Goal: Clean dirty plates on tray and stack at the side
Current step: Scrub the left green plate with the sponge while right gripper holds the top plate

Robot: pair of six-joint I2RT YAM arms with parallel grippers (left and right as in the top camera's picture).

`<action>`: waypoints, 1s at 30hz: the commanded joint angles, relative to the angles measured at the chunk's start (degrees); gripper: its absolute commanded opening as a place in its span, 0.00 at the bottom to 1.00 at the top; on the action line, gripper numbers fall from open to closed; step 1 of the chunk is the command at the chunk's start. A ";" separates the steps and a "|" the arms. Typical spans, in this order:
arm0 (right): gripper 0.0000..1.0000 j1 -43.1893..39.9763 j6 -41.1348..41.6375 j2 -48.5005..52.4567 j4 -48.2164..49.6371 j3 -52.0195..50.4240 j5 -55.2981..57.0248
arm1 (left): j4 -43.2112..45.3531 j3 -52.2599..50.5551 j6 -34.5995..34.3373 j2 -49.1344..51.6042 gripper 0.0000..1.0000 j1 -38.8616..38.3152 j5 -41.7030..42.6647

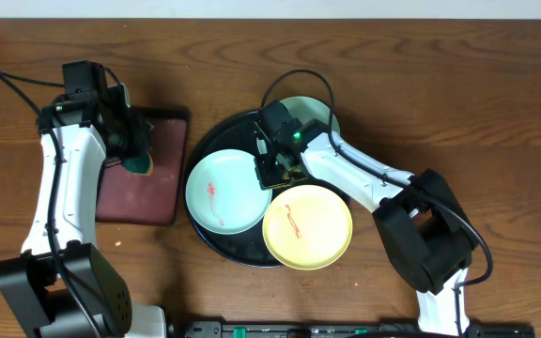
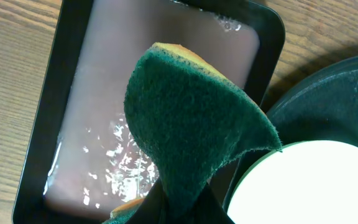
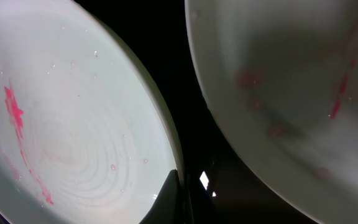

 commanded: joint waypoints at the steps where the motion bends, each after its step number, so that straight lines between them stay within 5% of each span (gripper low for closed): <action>1: 0.01 -0.20 -0.79 0.57 -0.02 1.03 -1.20 | -0.59 0.48 -1.66 0.11 0.07 -1.68 0.83; 9: 0.01 -0.31 -0.79 0.59 -0.07 1.03 -1.68 | -2.45 -1.53 -9.94 0.11 0.07 -10.78 5.90; 17: 0.01 -0.31 -0.79 0.59 -0.26 1.01 -1.64 | 3.34 -10.08 -21.24 1.84 0.07 -18.47 1.33; 30: 0.01 -0.31 -0.79 0.59 -0.15 1.01 -1.62 | 7.17 -15.76 -25.55 8.83 0.08 -22.16 -0.66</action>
